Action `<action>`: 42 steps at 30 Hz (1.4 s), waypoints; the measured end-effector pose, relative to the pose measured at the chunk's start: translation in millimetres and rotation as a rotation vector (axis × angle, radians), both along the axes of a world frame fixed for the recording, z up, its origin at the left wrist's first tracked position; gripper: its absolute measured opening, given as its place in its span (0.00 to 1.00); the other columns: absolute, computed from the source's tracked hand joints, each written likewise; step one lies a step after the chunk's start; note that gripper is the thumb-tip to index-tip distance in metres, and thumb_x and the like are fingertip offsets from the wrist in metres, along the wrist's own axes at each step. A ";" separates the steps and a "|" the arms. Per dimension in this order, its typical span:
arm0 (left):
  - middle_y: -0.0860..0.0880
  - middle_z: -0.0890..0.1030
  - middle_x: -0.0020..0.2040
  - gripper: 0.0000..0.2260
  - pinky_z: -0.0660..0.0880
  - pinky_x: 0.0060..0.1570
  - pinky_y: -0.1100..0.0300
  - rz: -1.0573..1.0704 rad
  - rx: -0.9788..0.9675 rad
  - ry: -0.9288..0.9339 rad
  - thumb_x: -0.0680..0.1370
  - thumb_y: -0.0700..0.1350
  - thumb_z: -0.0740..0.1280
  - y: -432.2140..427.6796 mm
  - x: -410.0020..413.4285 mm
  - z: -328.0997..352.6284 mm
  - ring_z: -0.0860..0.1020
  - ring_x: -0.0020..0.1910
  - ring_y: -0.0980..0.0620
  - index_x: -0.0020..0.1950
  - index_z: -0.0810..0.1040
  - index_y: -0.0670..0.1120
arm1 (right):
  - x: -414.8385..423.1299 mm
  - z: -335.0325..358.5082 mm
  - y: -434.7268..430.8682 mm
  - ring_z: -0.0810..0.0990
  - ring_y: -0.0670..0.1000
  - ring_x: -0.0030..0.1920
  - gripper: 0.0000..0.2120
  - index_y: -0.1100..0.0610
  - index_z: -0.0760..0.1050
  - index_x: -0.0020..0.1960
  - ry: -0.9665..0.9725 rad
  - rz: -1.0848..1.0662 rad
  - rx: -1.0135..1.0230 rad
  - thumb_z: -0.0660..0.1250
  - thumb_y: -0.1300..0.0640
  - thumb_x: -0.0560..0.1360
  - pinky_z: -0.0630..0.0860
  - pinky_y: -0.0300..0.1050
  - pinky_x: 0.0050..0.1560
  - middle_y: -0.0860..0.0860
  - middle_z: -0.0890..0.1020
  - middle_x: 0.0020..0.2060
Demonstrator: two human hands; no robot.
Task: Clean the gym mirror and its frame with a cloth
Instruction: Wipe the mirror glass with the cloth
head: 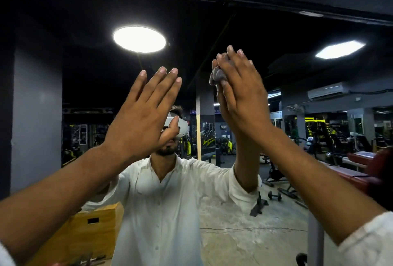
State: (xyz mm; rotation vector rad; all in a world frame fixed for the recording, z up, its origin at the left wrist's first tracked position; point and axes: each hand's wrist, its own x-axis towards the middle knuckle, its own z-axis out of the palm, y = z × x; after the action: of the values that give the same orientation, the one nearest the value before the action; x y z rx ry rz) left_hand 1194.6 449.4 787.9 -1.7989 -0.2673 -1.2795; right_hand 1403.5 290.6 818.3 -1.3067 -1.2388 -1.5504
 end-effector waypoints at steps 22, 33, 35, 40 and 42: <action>0.44 0.53 0.87 0.34 0.52 0.83 0.37 0.019 0.055 0.076 0.85 0.60 0.50 22.0 -31.4 14.9 0.51 0.87 0.45 0.87 0.54 0.44 | -53.8 -45.0 22.5 0.50 0.52 0.85 0.30 0.56 0.54 0.85 -0.036 -0.049 -0.143 0.44 0.42 0.88 0.55 0.53 0.83 0.55 0.52 0.85; 0.43 0.53 0.87 0.34 0.52 0.83 0.37 0.004 0.063 0.067 0.85 0.61 0.49 25.1 -29.4 14.1 0.51 0.87 0.45 0.87 0.55 0.44 | -50.7 -24.5 29.5 0.56 0.58 0.84 0.22 0.54 0.69 0.80 -0.168 -0.022 -0.100 0.57 0.51 0.88 0.59 0.61 0.81 0.56 0.62 0.83; 0.44 0.52 0.88 0.34 0.51 0.83 0.38 0.013 0.058 0.071 0.85 0.61 0.49 25.4 -29.3 14.2 0.50 0.87 0.45 0.87 0.53 0.44 | -52.3 -32.6 30.9 0.56 0.58 0.84 0.23 0.55 0.69 0.80 -0.179 -0.028 -0.117 0.58 0.50 0.87 0.59 0.60 0.82 0.57 0.63 0.82; 0.44 0.52 0.87 0.34 0.50 0.84 0.39 0.003 0.018 0.088 0.85 0.61 0.49 24.3 -31.4 15.4 0.50 0.87 0.46 0.87 0.53 0.45 | -36.9 -62.3 16.2 0.58 0.60 0.83 0.23 0.58 0.67 0.81 -0.397 -0.084 -0.302 0.61 0.55 0.87 0.61 0.61 0.81 0.59 0.64 0.82; 0.44 0.53 0.87 0.34 0.50 0.84 0.39 -0.001 0.021 0.087 0.85 0.61 0.50 25.0 -31.7 15.2 0.51 0.87 0.46 0.87 0.54 0.44 | -25.8 -53.5 10.7 0.58 0.59 0.83 0.23 0.57 0.66 0.81 -0.408 -0.115 -0.304 0.59 0.54 0.88 0.60 0.61 0.81 0.58 0.65 0.82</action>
State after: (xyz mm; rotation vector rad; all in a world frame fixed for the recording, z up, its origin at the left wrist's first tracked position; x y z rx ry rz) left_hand 1162.9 474.4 803.1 -1.8317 -0.2043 -1.1974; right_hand 1377.7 301.3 764.8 -1.3035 -1.7348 -1.8263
